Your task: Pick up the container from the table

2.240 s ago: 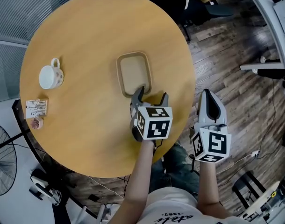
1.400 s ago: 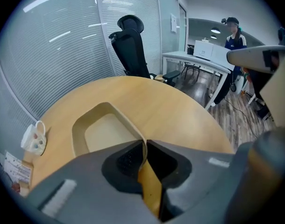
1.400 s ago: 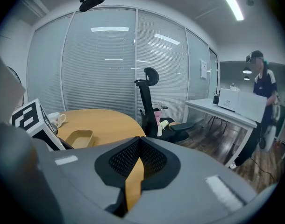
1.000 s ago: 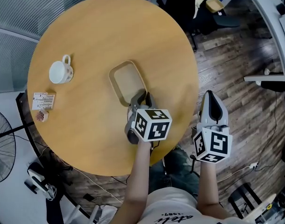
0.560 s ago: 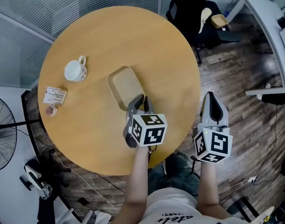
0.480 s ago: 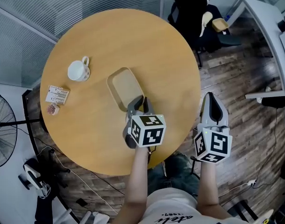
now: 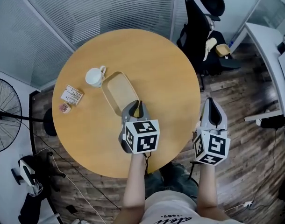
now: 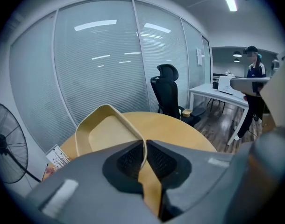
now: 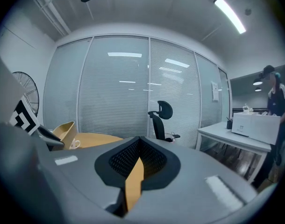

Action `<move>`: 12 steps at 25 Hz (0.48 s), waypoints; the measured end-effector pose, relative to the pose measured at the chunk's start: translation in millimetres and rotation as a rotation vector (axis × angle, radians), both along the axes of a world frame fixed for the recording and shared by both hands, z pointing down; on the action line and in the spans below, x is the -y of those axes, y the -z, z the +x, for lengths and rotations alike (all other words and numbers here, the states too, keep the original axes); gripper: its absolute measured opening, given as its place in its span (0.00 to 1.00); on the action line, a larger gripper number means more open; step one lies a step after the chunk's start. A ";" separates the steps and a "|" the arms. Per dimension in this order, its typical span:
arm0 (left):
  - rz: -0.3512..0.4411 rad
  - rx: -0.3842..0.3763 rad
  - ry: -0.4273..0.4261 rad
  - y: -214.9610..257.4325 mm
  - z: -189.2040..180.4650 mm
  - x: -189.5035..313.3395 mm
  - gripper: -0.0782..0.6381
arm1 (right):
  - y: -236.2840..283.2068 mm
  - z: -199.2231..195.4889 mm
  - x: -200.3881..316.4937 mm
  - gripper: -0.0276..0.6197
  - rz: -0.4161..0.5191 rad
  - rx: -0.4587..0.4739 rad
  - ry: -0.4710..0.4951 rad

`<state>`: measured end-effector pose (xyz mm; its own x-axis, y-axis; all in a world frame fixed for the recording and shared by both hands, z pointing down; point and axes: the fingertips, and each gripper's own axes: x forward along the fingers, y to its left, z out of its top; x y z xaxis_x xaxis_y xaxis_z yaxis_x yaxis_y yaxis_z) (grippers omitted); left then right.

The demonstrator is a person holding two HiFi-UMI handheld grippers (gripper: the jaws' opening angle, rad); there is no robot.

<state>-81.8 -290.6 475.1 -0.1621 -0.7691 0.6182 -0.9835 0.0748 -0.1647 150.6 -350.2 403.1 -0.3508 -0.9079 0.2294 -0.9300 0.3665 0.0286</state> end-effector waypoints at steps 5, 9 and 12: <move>0.101 0.003 0.062 45.6 -15.9 -13.4 0.15 | 30.2 -6.0 -2.9 0.09 0.055 0.025 0.029; 0.183 0.028 0.100 82.5 -26.5 -25.4 0.15 | 51.2 -11.9 -6.4 0.09 0.097 0.044 0.056; 0.237 0.046 0.119 106.5 -32.4 -35.6 0.15 | 64.4 -17.2 -9.7 0.09 0.123 0.059 0.076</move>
